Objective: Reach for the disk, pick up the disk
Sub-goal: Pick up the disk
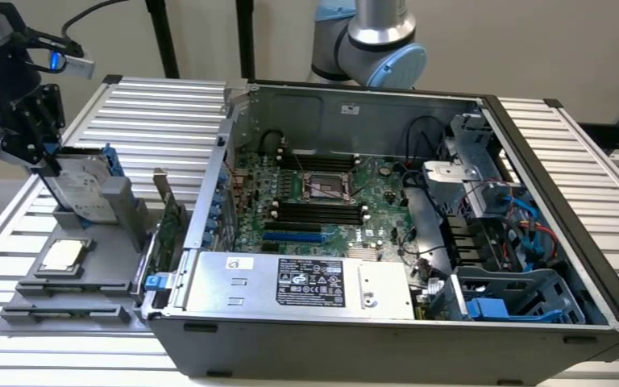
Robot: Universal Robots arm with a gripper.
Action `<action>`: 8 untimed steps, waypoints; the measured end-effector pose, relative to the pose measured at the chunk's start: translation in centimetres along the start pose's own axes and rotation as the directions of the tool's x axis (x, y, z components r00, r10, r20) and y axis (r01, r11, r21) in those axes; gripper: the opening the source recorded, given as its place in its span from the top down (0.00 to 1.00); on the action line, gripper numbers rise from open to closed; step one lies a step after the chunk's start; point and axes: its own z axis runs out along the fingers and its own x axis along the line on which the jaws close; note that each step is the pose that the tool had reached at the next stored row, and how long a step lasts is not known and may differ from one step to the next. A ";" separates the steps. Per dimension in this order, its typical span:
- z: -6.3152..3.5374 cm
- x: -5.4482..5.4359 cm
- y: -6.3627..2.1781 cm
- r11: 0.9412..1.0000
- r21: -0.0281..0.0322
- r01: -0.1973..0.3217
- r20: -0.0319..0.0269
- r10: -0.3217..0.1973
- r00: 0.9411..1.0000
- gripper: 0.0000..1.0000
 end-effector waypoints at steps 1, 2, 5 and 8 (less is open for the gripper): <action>0.00 0.0 -0.02 1.000 0.000 -0.001 0.000 0.001 1.000 0.67; 0.00 0.0 -0.04 1.000 0.000 -0.004 0.000 0.004 1.000 0.67; 0.00 0.0 -0.10 1.000 0.000 -0.018 0.000 0.018 1.000 0.67; 0.00 0.0 -0.12 1.000 0.000 -0.029 0.001 0.029 1.000 0.67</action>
